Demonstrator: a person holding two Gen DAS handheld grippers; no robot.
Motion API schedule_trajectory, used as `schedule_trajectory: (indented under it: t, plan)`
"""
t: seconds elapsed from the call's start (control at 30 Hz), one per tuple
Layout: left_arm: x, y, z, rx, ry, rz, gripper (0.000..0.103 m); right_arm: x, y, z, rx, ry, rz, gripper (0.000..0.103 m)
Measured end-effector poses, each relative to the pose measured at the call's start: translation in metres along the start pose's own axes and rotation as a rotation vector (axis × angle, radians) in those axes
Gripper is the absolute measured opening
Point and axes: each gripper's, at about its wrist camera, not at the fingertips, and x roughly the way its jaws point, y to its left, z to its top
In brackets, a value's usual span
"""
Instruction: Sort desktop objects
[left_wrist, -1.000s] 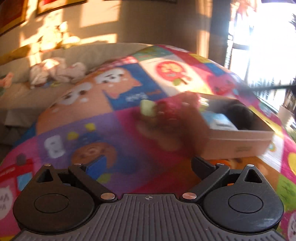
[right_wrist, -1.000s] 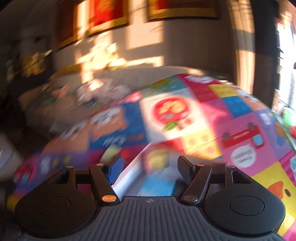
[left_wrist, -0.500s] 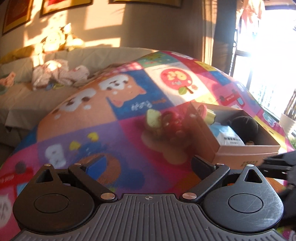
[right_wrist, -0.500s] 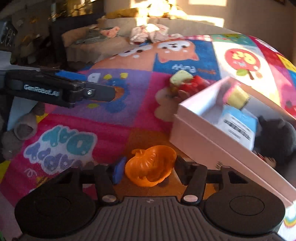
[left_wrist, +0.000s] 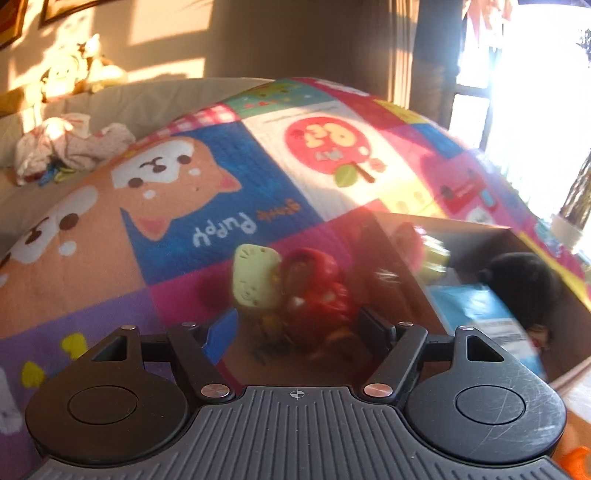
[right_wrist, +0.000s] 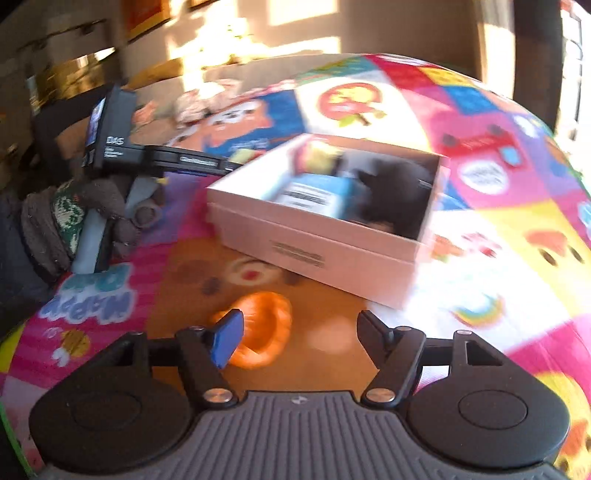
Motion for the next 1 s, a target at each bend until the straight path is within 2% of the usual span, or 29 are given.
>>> schedule_trajectory:
  t: [0.07,0.17,0.23,0.27,0.3,0.33,0.37,0.43,0.47,0.5,0.57,0.63,0.67,0.7,0.8,0.9,1.0]
  plan:
    - [-0.001,0.004,0.001,0.036,-0.025,0.057,0.082,-0.003,-0.010,-0.006,0.036,0.001,-0.027,0.069]
    - [-0.009,0.018,0.007,0.034,-0.070,0.219,0.076,-0.005,-0.019,-0.013,0.075,-0.004,-0.037,0.069]
    - [-0.016,0.026,0.011,0.013,-0.079,0.143,0.077,-0.004,-0.021,-0.015,0.092,-0.008,-0.036,0.069]
    - [-0.017,0.026,0.012,0.019,-0.069,0.084,0.082,-0.003,-0.022,-0.015,0.098,-0.011,-0.033,0.069]
    - [-0.016,0.022,0.012,0.051,-0.043,0.010,0.084,-0.002,-0.022,-0.014,0.104,-0.014,-0.028,0.069]
    - [-0.014,0.016,0.010,0.086,-0.030,-0.020,0.084,-0.001,-0.023,-0.014,0.110,-0.018,-0.024,0.069]
    - [-0.012,0.007,0.008,0.129,-0.022,-0.026,0.083,0.000,-0.023,-0.013,0.116,-0.022,-0.020,0.069]
    - [-0.002,-0.011,0.001,0.225,-0.004,-0.015,0.073,0.000,-0.022,-0.012,0.129,-0.030,-0.014,0.069]
    - [0.003,-0.016,-0.001,0.248,0.005,-0.007,0.065,-0.002,-0.022,-0.012,0.133,-0.035,-0.010,0.069]
    - [0.011,-0.020,-0.002,0.256,0.021,-0.005,0.058,-0.004,-0.021,-0.012,0.135,-0.041,-0.006,0.070]
    - [0.022,-0.023,-0.002,0.245,0.036,0.013,0.054,-0.009,-0.020,-0.014,0.135,-0.054,-0.008,0.074]
    - [0.027,-0.025,-0.003,0.256,0.032,0.044,0.056,-0.014,-0.020,-0.017,0.148,-0.066,-0.013,0.075]
    - [0.028,-0.026,-0.001,0.265,0.035,0.056,0.050,-0.015,-0.020,-0.018,0.158,-0.072,-0.014,0.075]
    - [0.027,-0.026,0.000,0.265,0.038,0.065,0.037,-0.017,-0.021,-0.020,0.168,-0.078,-0.017,0.075]
    - [0.006,-0.023,-0.001,0.247,0.028,0.065,0.029,-0.017,-0.023,-0.025,0.205,-0.086,-0.011,0.075]
    - [-0.030,-0.023,-0.013,0.246,0.012,0.069,0.029,-0.017,-0.025,-0.030,0.227,-0.085,-0.011,0.075]
    - [-0.071,-0.029,-0.034,0.258,0.006,0.033,0.029,-0.015,-0.027,-0.034,0.243,-0.079,-0.004,0.075]
